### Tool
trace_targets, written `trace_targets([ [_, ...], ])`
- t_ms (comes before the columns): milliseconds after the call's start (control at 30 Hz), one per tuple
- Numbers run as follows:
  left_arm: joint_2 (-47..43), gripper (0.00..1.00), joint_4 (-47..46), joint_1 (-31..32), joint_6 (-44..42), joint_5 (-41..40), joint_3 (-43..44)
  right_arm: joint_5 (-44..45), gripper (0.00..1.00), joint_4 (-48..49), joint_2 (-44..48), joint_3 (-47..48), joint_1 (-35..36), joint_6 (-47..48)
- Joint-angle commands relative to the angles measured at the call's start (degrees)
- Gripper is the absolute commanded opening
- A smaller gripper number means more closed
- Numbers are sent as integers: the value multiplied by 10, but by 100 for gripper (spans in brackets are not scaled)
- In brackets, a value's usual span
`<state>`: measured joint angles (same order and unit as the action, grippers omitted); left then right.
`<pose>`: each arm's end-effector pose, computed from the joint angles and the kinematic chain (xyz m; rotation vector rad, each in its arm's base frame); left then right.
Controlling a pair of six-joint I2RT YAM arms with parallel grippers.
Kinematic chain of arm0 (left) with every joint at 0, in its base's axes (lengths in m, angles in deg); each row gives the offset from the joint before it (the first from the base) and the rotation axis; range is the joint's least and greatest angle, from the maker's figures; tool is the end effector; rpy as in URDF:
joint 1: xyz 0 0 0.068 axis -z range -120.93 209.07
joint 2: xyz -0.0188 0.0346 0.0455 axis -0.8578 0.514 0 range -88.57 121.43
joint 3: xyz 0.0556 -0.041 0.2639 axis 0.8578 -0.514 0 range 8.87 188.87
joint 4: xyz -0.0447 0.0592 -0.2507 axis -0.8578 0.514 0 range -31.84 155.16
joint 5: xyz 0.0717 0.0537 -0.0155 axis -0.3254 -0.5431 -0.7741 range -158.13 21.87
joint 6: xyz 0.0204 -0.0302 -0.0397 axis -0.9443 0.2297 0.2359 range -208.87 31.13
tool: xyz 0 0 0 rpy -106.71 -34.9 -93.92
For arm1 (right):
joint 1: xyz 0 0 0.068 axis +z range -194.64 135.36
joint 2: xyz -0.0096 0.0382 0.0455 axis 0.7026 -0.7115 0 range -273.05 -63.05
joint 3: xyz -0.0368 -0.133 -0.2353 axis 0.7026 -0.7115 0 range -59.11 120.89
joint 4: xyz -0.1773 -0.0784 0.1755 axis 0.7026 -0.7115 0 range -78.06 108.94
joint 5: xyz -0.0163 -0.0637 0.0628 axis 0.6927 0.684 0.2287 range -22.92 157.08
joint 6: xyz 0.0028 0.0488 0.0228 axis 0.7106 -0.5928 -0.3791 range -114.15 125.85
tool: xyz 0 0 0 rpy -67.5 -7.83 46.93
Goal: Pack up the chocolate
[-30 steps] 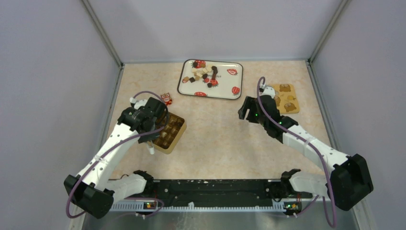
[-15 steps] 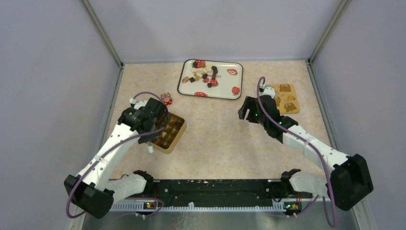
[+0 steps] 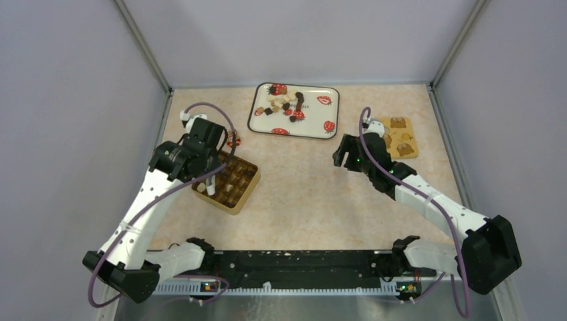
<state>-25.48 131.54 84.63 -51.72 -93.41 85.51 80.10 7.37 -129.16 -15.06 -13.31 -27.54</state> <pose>0.1671 -0.0631 0.3729 -0.3976 2.4404 0.1264 0.2205 0.1248 0.2582 0.1711 2.1627 0.4123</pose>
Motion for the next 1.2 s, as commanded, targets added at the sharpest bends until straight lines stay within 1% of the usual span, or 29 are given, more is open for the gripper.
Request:
trace_targets([
  [0, 31, 22, -189, -2, -64, 113, 6, 20, 70, 10, 18, 20, -1, 4],
  [67, 63, 22, -245, -2, -69, 161, 13, 27, 70, 6, 25, 20, 0, 3],
  [200, 140, 22, -339, -2, -86, 201, 30, 39, 70, -3, 43, 14, 0, 1],
  [267, 176, 23, -373, -2, -91, 205, 43, 45, 70, -13, 48, 15, 0, 2],
  [433, 280, 29, -392, -2, -108, 181, 102, 66, 70, -31, 62, 16, 0, 7],
  [533, 341, 30, -405, -2, -116, 191, 135, 71, 70, -31, 66, 13, -1, 8],
  [633, 384, 32, -417, -2, -126, 223, 164, 71, 70, -34, 61, 16, -1, 8],
  [800, 428, 41, -430, -2, -164, 267, 195, 72, 70, -42, 63, 22, -1, 13],
  [933, 459, 44, -416, -2, -173, 273, 217, 79, 70, -47, 58, 26, -1, 24],
  [1167, 491, 48, -424, -2, -172, 292, 224, 77, 70, -36, 49, 31, -1, 23],
])
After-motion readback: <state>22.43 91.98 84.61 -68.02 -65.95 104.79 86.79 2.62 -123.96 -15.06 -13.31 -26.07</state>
